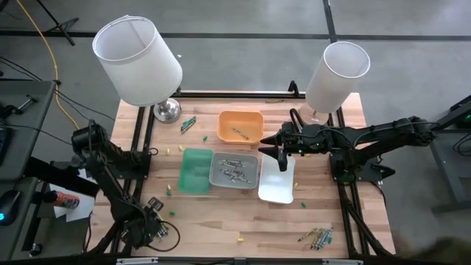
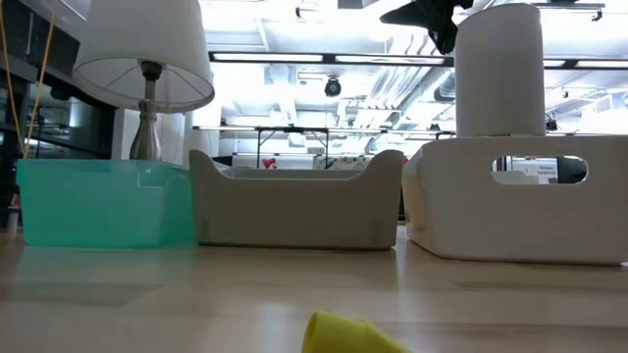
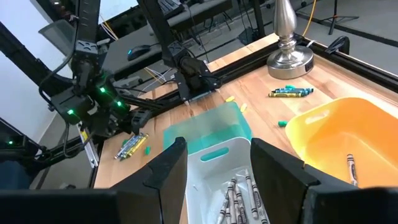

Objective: Sort crayons
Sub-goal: Put the gray crayon into the yellow bin

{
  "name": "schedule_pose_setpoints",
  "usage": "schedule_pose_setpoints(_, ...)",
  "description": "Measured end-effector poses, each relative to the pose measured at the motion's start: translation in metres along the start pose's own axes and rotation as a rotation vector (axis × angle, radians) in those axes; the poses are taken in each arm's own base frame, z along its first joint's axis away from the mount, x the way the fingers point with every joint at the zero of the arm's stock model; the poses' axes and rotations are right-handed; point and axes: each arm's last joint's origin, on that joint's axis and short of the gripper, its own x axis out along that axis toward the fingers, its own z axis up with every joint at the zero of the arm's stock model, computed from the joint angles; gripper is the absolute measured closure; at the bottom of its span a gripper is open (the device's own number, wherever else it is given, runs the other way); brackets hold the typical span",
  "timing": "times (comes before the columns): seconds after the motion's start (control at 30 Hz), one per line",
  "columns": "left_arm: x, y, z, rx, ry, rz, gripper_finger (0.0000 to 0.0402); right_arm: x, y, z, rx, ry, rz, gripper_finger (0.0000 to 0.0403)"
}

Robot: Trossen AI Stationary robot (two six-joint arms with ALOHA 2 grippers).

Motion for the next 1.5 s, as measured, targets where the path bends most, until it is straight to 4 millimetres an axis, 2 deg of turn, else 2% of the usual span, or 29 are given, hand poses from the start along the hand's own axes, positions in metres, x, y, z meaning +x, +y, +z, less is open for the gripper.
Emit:
schedule_pose_setpoints(0.27,0.005,0.003,-0.004,-0.013,0.008,0.017,0.0275,0.0,0.0,0.0,-0.001,0.0,0.0,0.0233)
schedule_pose_setpoints(0.37,0.005,0.004,-0.004,-0.012,0.002,0.034,0.03,0.0,0.0,0.0,-0.002,0.001,-0.001,0.0233)
schedule_pose_setpoints(0.53,0.005,0.004,-0.004,-0.023,0.0,0.041,0.0386,0.0,0.0,0.0,-0.003,0.001,-0.001,0.0233)
schedule_pose_setpoints(0.83,-0.005,0.005,-0.007,-0.067,-0.031,0.018,0.0398,0.0,0.0,0.0,-0.003,0.001,-0.001,0.0233)
schedule_pose_setpoints(1.03,-0.036,0.007,-0.017,-0.11,-0.124,-0.023,0.04,0.0,0.0,0.0,-0.005,0.003,-0.008,0.0233)
schedule_pose_setpoints(1.23,-0.081,0.02,-0.029,-0.181,-0.289,-0.121,0.0401,0.0,-0.001,-0.001,-0.006,0.002,-0.02,0.0233)
schedule_pose_setpoints(1.33,-0.109,0.035,-0.027,-0.19,-0.477,-0.074,0.0401,0.0,-0.001,-0.001,-0.006,0.002,-0.022,0.0233)
schedule_pose_setpoints(1.5,-0.151,0.078,-0.016,-0.263,-0.752,0.178,0.0401,0.0,-0.001,0.0,-0.004,-0.012,-0.038,0.0233)
